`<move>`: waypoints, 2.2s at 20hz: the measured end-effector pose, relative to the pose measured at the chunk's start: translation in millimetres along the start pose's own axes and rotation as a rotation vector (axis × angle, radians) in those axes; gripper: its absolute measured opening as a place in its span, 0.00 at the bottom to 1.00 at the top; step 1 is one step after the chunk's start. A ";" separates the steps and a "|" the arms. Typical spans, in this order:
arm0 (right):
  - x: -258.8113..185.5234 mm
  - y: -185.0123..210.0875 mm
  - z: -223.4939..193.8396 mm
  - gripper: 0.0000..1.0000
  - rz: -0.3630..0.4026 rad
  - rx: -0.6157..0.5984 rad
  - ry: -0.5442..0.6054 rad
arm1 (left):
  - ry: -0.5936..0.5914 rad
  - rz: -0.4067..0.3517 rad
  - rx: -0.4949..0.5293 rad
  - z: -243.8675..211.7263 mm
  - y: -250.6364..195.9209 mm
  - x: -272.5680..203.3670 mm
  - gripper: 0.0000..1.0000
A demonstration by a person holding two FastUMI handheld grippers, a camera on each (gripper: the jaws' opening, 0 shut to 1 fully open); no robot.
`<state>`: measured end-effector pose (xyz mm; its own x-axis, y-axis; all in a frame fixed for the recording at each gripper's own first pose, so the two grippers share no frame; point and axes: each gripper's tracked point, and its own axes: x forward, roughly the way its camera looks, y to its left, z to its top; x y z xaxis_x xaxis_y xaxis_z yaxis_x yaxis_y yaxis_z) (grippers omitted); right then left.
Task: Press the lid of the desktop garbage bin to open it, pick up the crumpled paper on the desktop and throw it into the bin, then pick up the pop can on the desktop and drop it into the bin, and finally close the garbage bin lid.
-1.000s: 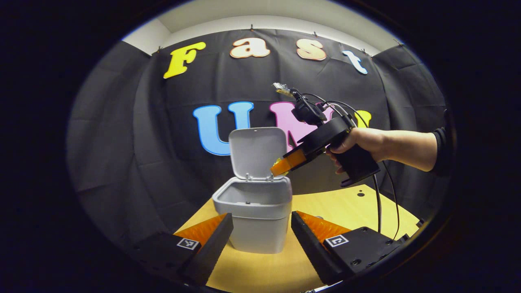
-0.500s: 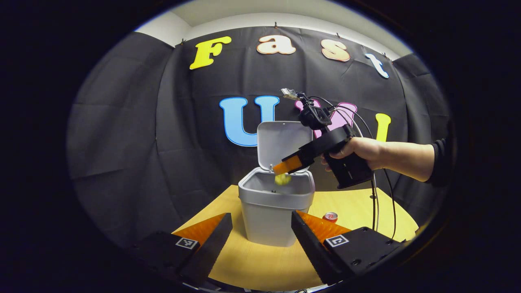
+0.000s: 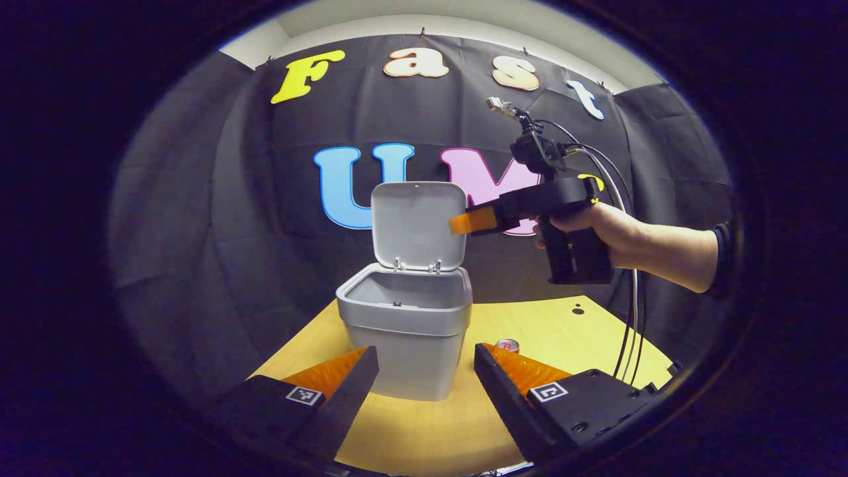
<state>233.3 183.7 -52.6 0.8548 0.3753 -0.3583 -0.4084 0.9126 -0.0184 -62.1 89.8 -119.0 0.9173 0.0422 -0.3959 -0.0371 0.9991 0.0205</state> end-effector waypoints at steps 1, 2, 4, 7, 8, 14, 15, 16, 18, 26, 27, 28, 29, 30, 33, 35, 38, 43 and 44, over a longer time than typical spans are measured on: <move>-11.0 -16.9 -1.0 0.98 -0.040 0.007 -0.013 | 0.005 -0.026 0.010 -2.6 -7.2 7.7 0.98; -23.1 -32.9 -4.6 0.98 -0.079 0.018 -0.025 | 0.008 -0.053 0.020 -6.7 -15.6 15.7 0.98; -53.8 -60.5 -13.3 0.98 -0.151 0.073 -0.056 | 0.011 -0.126 0.063 -15.9 -36.9 37.7 0.98; -87.8 -93.2 -32.5 0.98 -0.250 0.085 -0.074 | 0.033 -0.200 0.097 -35.9 -58.7 64.0 0.98; -99.7 -103.6 -40.4 0.98 -0.287 0.077 -0.080 | 0.040 -0.220 0.105 -44.1 -66.0 73.5 0.98; -170.1 -137.1 -87.3 0.98 -0.449 0.095 -0.104 | 0.112 -0.286 0.133 -102.8 -96.2 131.4 0.99; -180.1 -141.2 -97.3 0.98 -0.473 0.094 -0.104 | 0.119 -0.292 0.128 -112.0 -100.6 141.3 0.99; -189.5 -144.1 -108.3 0.97 -0.497 0.087 -0.095 | 0.125 -0.296 0.123 -122.1 -104.5 151.9 0.99; -209.7 -148.5 -130.5 0.97 -0.537 0.079 -0.063 | 0.142 -0.293 0.114 -141.2 -112.6 173.4 0.99; -246.7 -138.3 -205.6 0.97 -0.570 0.085 0.020 | 0.178 -0.308 0.043 -190.7 -144.0 239.8 0.99; -246.8 -135.1 -212.7 0.97 -0.568 0.082 0.031 | 0.171 -0.302 0.047 -193.2 -145.1 246.4 0.99; -247.4 -133.1 -219.8 0.97 -0.566 0.091 0.034 | 0.166 -0.303 0.051 -195.5 -147.6 253.7 0.99; -246.5 -130.3 -225.6 0.97 -0.565 0.109 0.039 | 0.163 -0.306 0.051 -197.0 -151.0 259.8 0.99; -245.0 -128.6 -232.7 0.97 -0.567 0.127 0.046 | 0.158 -0.307 0.052 -199.5 -152.6 265.1 0.99; -243.1 -127.5 -251.5 0.97 -0.577 0.161 0.070 | 0.147 -0.315 0.057 -202.5 -159.7 277.7 0.99; -252.4 -130.6 -257.2 0.97 -0.581 0.172 0.086 | 0.146 -0.321 0.058 -204.3 -165.9 280.6 0.99; -255.1 -138.5 -260.9 0.98 -0.582 0.175 0.103 | 0.148 -0.304 0.075 -204.8 -164.2 284.2 0.95; -256.3 -144.8 -253.2 0.97 -0.596 0.205 0.107 | 0.128 -0.326 0.094 -177.4 -172.9 270.7 0.89; -255.4 -144.5 -247.3 0.97 -0.599 0.209 0.103 | 0.107 -0.336 0.100 -160.8 -176.0 263.0 0.89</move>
<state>-5.1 -84.1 -189.2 0.8759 -0.2175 -0.4306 0.2105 0.9755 -0.0644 122.0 -74.3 -374.4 0.8246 -0.2831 -0.4898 0.3031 0.9521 -0.0400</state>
